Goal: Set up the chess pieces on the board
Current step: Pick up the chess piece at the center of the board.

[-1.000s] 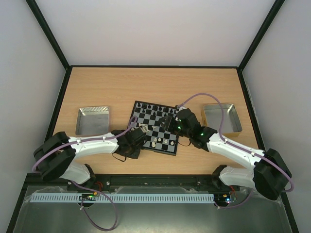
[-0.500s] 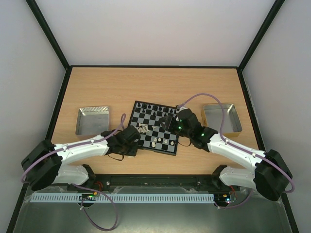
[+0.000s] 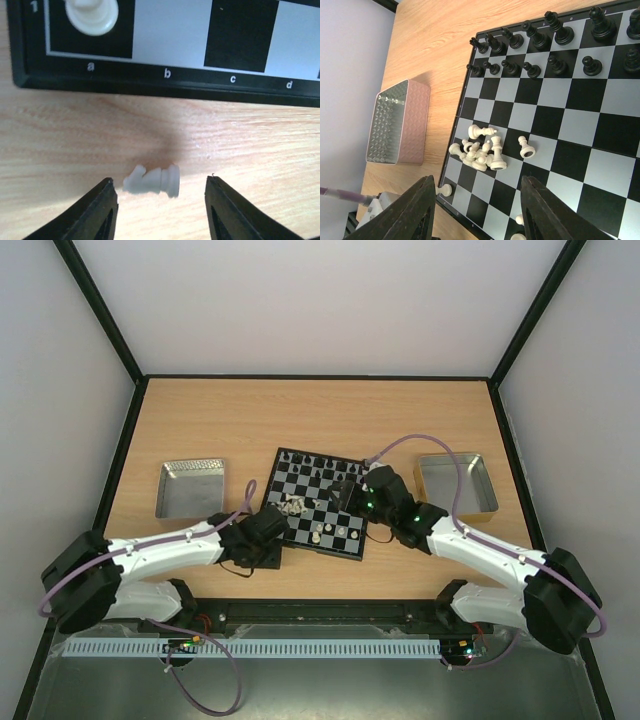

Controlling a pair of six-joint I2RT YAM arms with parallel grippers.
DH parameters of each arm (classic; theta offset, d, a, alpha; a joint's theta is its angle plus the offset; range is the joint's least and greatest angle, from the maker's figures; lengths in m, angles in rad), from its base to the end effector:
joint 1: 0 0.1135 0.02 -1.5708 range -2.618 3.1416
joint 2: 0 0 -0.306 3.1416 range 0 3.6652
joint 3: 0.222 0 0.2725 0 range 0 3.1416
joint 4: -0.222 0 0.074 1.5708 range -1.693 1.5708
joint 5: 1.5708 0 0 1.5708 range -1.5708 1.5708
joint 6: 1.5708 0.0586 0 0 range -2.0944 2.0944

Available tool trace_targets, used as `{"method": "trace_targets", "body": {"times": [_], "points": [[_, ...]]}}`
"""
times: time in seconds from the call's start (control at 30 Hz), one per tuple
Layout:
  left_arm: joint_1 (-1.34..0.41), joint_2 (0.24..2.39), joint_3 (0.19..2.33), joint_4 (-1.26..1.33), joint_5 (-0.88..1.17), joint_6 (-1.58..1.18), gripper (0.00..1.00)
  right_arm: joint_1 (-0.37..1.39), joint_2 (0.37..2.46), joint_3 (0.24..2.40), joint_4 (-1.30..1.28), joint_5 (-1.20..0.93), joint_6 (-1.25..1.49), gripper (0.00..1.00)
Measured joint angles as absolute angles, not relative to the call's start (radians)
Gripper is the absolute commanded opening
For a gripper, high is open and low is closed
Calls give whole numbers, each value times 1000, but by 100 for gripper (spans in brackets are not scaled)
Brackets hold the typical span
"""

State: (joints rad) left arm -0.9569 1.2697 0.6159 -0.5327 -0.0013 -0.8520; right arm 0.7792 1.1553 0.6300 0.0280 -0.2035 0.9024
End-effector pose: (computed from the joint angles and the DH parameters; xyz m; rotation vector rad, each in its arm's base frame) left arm 0.1305 -0.1851 0.1688 0.1502 2.8668 -0.4379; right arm 0.1852 0.1996 0.2494 0.0021 2.3033 1.1759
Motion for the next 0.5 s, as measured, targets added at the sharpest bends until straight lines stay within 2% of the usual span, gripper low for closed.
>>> {"method": "trace_targets", "body": {"times": [0.27,0.5], "points": [[-969,1137,568,-559,38,-1044,56,780,1131,619,35,-203,902,47],[-971,1156,523,-510,59,-1169,58,780,1097,606,35,-202,900,47]]}}
